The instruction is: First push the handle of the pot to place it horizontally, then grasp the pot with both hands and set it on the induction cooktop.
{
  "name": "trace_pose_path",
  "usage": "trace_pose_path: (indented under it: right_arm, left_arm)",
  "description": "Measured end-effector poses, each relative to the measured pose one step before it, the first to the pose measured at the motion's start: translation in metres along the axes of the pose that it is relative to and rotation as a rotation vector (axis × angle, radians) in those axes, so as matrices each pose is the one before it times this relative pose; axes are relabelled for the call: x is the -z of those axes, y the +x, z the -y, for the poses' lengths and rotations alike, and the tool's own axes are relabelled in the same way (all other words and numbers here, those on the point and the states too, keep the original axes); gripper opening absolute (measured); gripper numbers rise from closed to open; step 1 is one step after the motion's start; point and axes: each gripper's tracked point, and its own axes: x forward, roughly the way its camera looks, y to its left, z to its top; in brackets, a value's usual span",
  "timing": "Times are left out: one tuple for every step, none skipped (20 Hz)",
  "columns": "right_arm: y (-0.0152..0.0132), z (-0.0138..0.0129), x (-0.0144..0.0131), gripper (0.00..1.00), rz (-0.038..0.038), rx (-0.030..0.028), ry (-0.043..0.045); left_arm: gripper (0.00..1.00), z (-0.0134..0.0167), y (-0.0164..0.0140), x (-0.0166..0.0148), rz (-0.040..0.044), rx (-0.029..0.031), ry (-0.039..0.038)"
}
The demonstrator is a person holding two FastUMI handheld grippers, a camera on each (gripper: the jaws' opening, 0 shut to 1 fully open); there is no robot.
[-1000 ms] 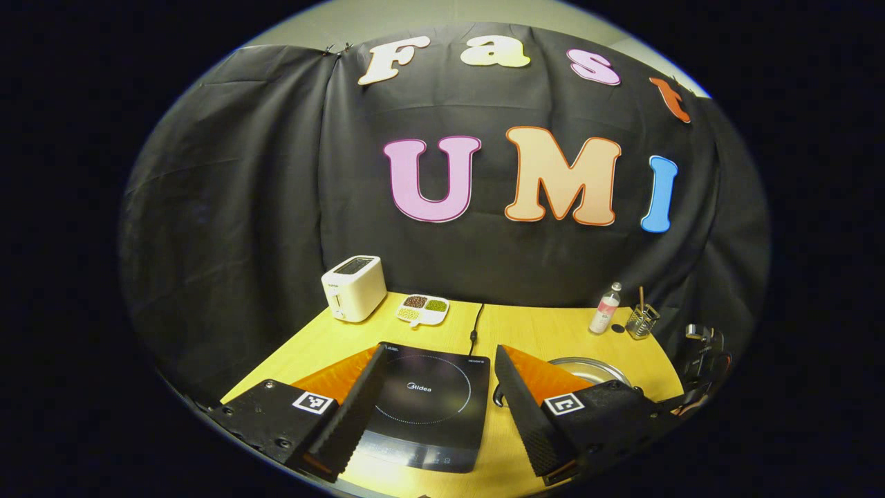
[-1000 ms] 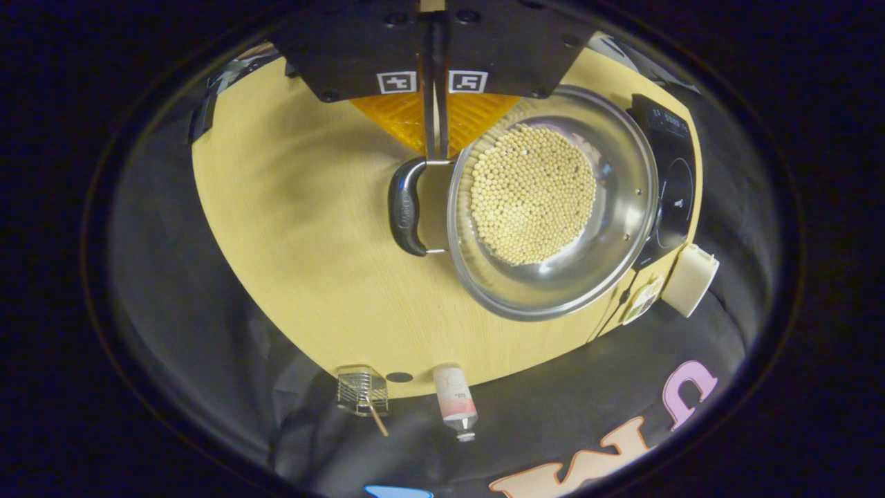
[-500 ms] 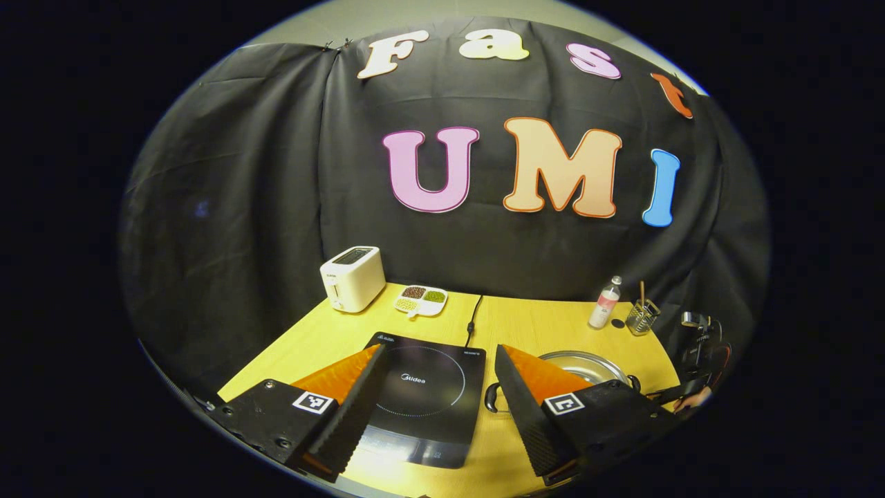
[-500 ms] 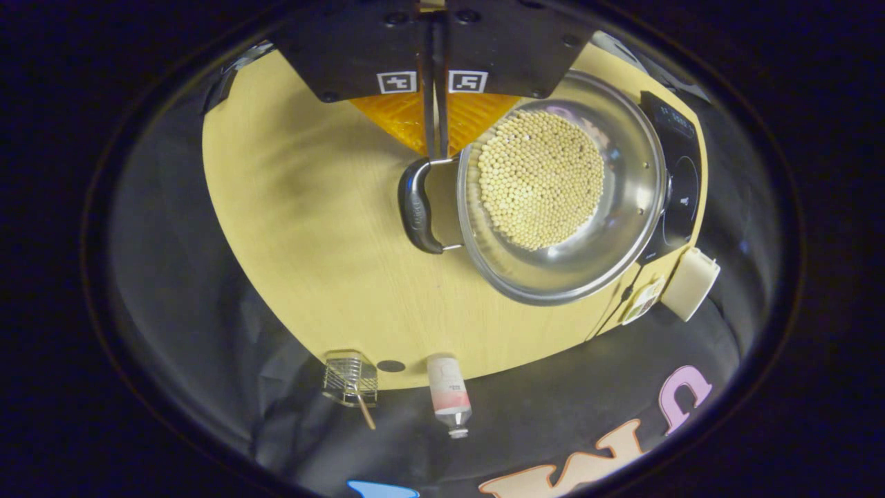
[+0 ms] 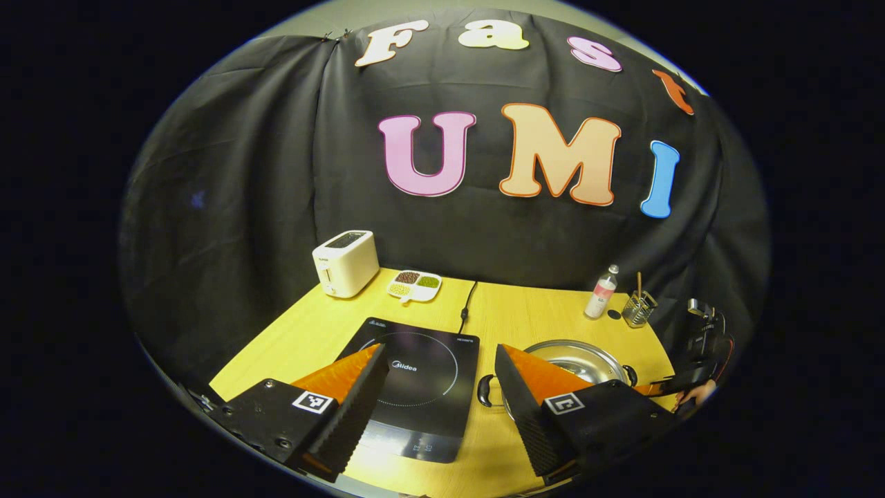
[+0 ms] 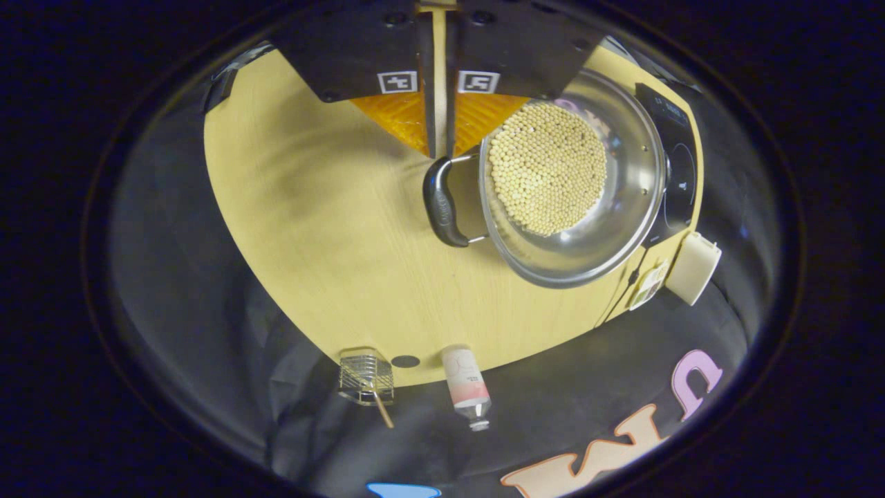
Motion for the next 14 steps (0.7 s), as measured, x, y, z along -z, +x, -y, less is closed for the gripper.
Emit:
trace_pose_path:
  right_arm:
    - [-0.00049, 0.00550, 0.00196, 0.08, -0.00667, 0.00448, 0.00585]
    - [-0.00441, 0.00396, -0.00048, 0.10, -0.00265, -0.00279, 0.00482]
    - [-0.00161, 0.00555, -0.00023, 0.24, -0.00318, 0.00482, 0.00345]
    - [0.00091, 0.00376, 0.00073, 0.32, -0.00643, -0.00192, 0.01036]
    - [-0.00165, 0.00410, -0.00097, 0.46, -0.00890, -0.00043, 0.01487]
    - [-0.00052, 0.00272, 0.00110, 0.60, -0.00878, -0.00352, 0.01578]
    - [-0.00051, 0.00205, -0.00143, 0.70, -0.00437, -0.00823, 0.01771]
    - [-0.00022, 0.00109, -0.00142, 0.82, -0.00121, -0.00749, 0.01813]
    - [-0.00148, -0.00038, -0.00330, 0.84, 0.00088, -0.01154, 0.01503]
    - [-0.00026, -0.00117, -0.00155, 0.87, -0.00092, -0.01031, 0.01191]
    - [-0.00166, -0.00197, -0.00210, 0.87, -0.00385, -0.01268, 0.00764]
    - [-0.00099, -0.00256, -0.00109, 0.87, -0.00424, -0.01109, 0.00107]
    - [0.00026, -0.00306, -0.00239, 0.87, -0.00416, -0.00891, -0.00246]
    - [0.00119, -0.00306, -0.00280, 0.87, -0.00535, -0.00915, -0.00471]
  left_arm:
    - [0.95, 0.00272, 0.00409, 0.00411, -0.01271, 0.00970, -0.00388]
    - [0.95, 0.00276, 0.00399, 0.00619, -0.01596, 0.00992, -0.00421]
    - [0.95, 0.00309, 0.00412, 0.00514, -0.01511, 0.01121, -0.00560]
    - [0.96, 0.00263, 0.00406, 0.00541, -0.01630, 0.01062, -0.00775]
    - [0.96, 0.00321, 0.00401, 0.00547, -0.01717, 0.01180, -0.01059]
    - [0.96, 0.00264, 0.00413, 0.00656, -0.02199, 0.01208, -0.01221]
    - [0.95, 0.00180, 0.00402, 0.00638, -0.02313, 0.01125, -0.01387]
    - [0.95, 0.00133, 0.00366, 0.00641, -0.02119, 0.01078, -0.01571]
    - [0.95, 0.00145, 0.00546, 0.00472, -0.02132, 0.00695, -0.01537]
    - [0.95, 0.00116, 0.00572, 0.00515, -0.02253, 0.00353, -0.01192]
    - [0.95, 0.00034, 0.00583, 0.00421, -0.01701, 0.00244, -0.00749]
    - [0.95, 0.00060, 0.00537, 0.00268, -0.01455, 0.00231, -0.00303]
    - [0.95, 0.00127, 0.00718, 0.00226, -0.01499, 0.00238, 0.00036]
    - [0.95, 0.00019, 0.00663, 0.00360, -0.01795, 0.00519, 0.00219]
